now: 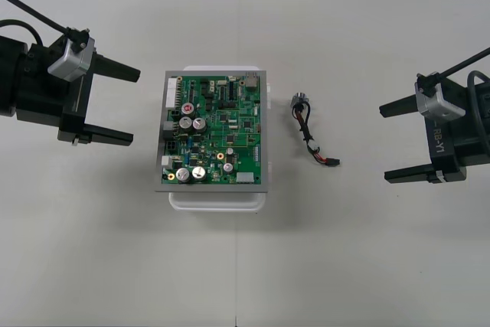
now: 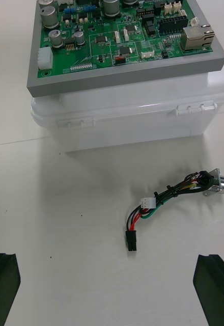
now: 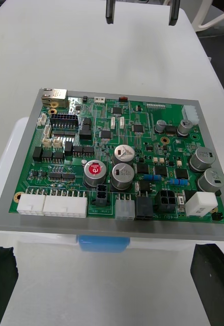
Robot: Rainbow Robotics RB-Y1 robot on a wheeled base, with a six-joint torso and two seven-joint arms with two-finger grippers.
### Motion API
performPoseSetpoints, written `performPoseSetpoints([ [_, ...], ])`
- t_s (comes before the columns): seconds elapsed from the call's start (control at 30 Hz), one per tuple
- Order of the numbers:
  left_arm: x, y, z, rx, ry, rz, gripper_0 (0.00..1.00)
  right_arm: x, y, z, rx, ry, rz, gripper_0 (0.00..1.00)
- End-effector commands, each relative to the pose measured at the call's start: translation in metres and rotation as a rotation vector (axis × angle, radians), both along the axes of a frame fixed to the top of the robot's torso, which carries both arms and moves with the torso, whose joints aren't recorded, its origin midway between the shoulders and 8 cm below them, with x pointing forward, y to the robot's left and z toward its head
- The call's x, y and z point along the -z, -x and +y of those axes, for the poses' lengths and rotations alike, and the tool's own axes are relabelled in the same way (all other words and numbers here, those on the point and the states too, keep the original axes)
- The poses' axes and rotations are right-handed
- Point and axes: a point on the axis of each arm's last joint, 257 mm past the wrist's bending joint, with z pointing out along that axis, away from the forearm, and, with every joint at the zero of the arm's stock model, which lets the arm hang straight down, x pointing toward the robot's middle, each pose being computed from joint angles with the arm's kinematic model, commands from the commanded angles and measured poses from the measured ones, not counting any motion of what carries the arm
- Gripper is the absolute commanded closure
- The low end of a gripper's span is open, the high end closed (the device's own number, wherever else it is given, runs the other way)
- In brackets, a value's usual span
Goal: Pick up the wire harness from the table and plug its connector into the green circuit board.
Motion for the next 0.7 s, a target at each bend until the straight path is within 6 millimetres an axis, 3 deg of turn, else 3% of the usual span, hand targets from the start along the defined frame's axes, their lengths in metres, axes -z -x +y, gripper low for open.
performPoseSetpoints([
  [0.03,-0.0132,0.0073,0.0005,0.068,-0.067,-0.073,0.0,-0.0088,-0.0001,-0.0016,-0.005,0.002,-0.05,0.0],
  [0.7,-0.0132,0.0073,0.0005,0.068,-0.067,-0.073,0.0,-0.0088,-0.0001,-0.0016,-0.005,0.002,-0.05,0.0],
])
